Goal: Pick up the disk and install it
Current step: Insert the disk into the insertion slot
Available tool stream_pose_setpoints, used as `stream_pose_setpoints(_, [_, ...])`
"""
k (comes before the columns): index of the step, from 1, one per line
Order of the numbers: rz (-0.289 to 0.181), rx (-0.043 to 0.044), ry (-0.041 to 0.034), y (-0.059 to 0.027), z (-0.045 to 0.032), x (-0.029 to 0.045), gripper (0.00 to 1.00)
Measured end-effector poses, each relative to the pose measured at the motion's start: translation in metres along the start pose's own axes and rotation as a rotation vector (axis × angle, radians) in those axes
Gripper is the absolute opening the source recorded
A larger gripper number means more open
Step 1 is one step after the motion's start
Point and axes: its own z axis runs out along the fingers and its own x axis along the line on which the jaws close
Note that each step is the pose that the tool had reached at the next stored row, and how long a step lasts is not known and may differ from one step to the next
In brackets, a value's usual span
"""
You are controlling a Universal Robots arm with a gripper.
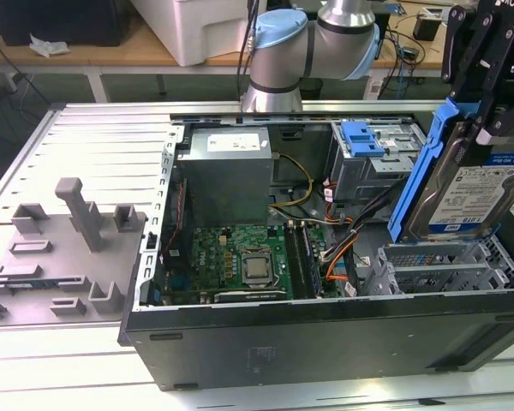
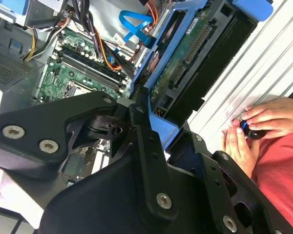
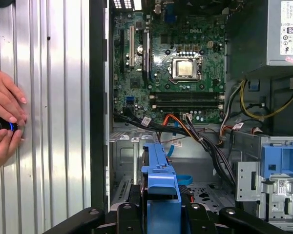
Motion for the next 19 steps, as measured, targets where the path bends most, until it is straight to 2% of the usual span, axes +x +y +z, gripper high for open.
stream_pose_setpoints(19, [0.016, -0.0006, 0.0001, -0.0001, 0.0055, 0.0021, 0.36])
